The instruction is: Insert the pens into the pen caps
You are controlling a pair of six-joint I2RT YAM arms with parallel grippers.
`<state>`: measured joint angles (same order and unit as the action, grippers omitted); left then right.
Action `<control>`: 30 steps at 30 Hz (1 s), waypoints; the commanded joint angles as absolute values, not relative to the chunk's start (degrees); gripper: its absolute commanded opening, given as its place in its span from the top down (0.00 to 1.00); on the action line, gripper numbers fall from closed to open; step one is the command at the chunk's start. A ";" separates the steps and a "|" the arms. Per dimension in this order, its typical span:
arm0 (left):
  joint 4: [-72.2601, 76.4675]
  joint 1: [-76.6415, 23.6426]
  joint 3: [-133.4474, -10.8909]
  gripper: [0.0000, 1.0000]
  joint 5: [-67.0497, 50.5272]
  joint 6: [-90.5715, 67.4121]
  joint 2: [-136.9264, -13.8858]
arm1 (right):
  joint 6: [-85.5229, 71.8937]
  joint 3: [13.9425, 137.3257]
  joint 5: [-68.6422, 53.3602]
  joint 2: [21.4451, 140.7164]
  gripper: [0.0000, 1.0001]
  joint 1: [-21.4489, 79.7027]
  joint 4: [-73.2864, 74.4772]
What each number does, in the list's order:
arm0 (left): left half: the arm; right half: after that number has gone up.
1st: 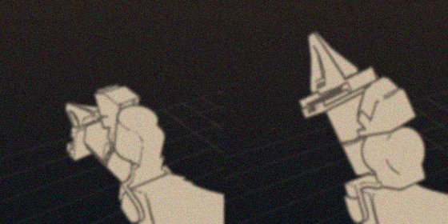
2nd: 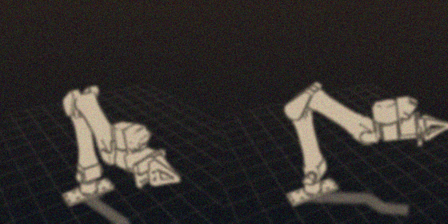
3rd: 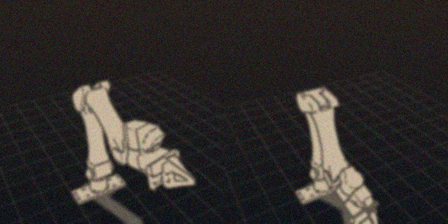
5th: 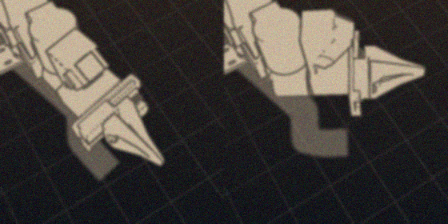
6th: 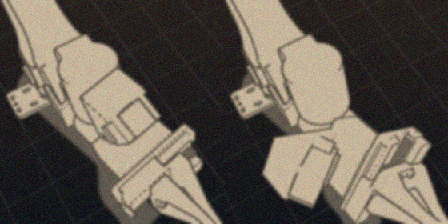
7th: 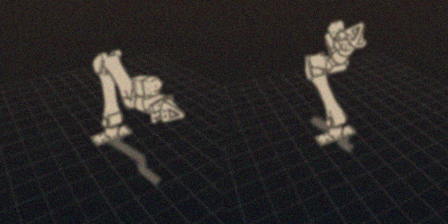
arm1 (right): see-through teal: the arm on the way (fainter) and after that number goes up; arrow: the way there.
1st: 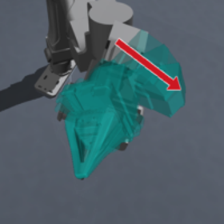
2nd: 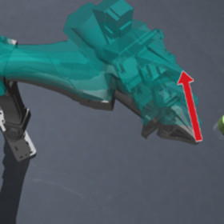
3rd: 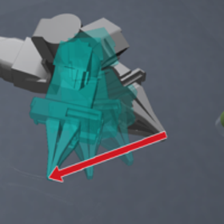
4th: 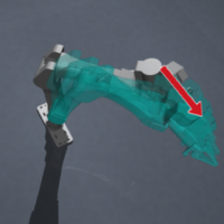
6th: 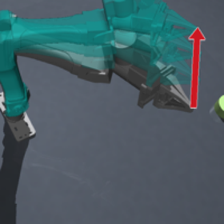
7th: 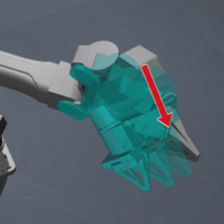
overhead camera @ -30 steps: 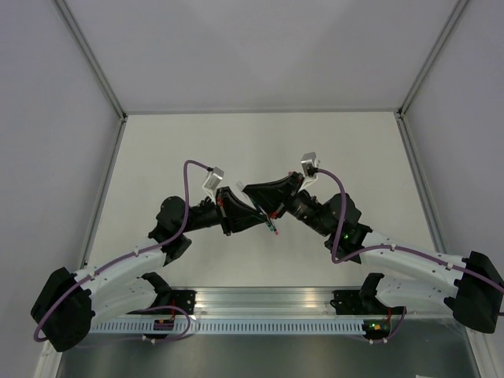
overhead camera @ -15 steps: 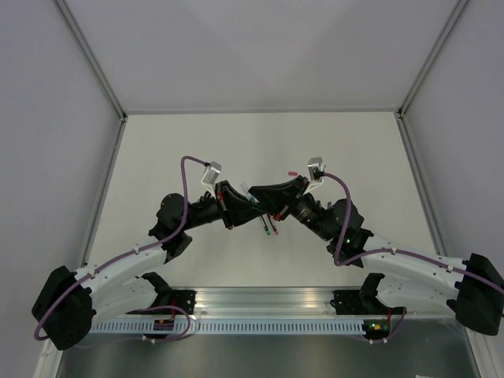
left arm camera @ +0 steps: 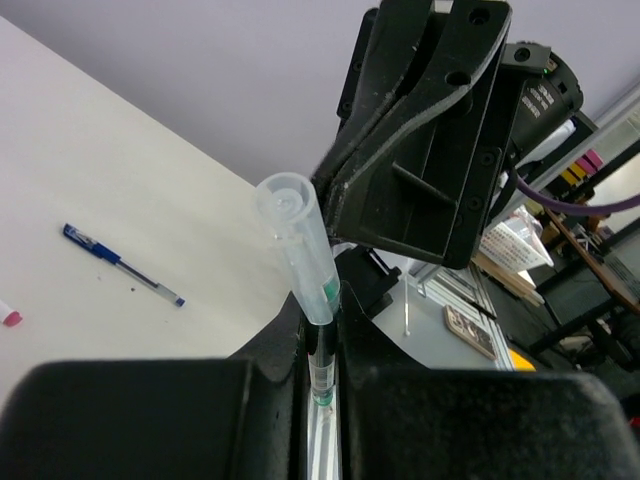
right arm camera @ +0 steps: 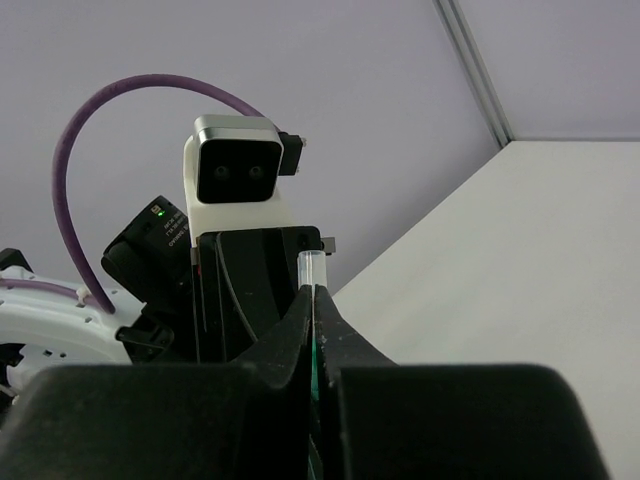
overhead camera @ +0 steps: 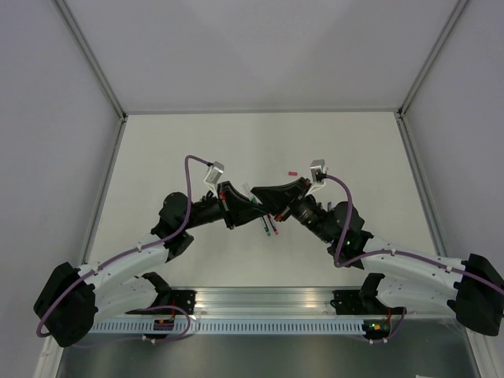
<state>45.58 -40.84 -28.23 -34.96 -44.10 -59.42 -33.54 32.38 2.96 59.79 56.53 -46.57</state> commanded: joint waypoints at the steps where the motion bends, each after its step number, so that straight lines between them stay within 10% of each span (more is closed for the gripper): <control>1: 46.15 -40.78 -29.97 0.98 -40.42 -41.84 -58.98 | -31.47 33.83 1.92 56.61 0.92 56.87 -44.76; 3: 44.74 -40.78 -29.97 0.98 -43.57 -40.26 -58.28 | -29.72 35.23 4.38 53.11 0.71 56.87 -37.58; 9: 40.96 -40.78 -30.15 0.98 -51.83 -38.06 -57.83 | -24.88 42.51 6.68 48.43 0.49 56.87 -21.03; 18: 35.08 -41.31 -30.58 0.98 -58.10 -34.11 -56.78 | -20.92 61.24 -6.49 57.20 0.51 56.60 9.39; 30: 31.38 -43.59 -30.94 0.98 -56.95 -30.67 -56.34 | -24.17 58.10 -15.38 60.56 0.48 56.07 9.67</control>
